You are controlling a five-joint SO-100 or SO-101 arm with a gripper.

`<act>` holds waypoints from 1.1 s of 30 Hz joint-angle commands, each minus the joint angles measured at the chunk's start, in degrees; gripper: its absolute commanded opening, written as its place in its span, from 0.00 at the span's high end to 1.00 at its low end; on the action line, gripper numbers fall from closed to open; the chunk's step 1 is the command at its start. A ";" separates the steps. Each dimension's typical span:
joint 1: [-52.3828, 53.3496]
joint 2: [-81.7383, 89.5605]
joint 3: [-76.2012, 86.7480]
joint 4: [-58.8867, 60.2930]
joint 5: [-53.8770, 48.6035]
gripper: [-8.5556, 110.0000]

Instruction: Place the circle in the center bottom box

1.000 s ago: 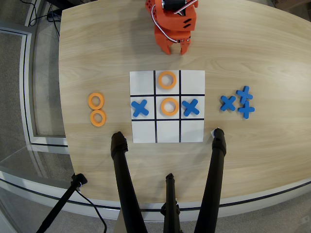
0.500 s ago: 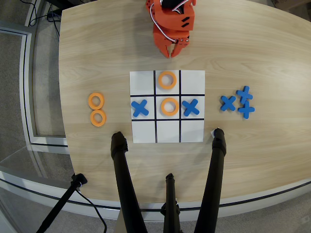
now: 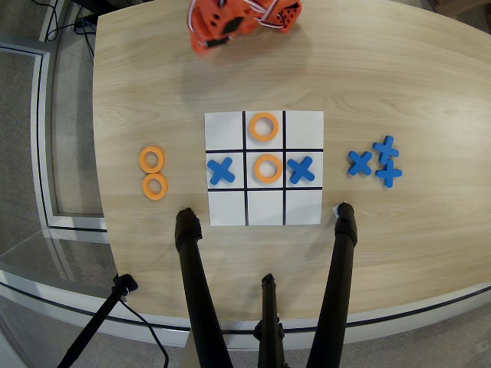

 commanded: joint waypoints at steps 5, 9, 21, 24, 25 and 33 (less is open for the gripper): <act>14.68 1.14 3.34 0.35 0.18 0.93; 14.59 1.05 3.34 0.44 -0.09 0.93; 14.59 1.05 3.34 0.44 -0.09 0.93; 14.59 1.05 3.34 0.44 -0.09 0.93; 14.59 1.05 3.34 0.44 -0.09 0.93; 14.59 1.05 3.34 0.44 -0.09 0.93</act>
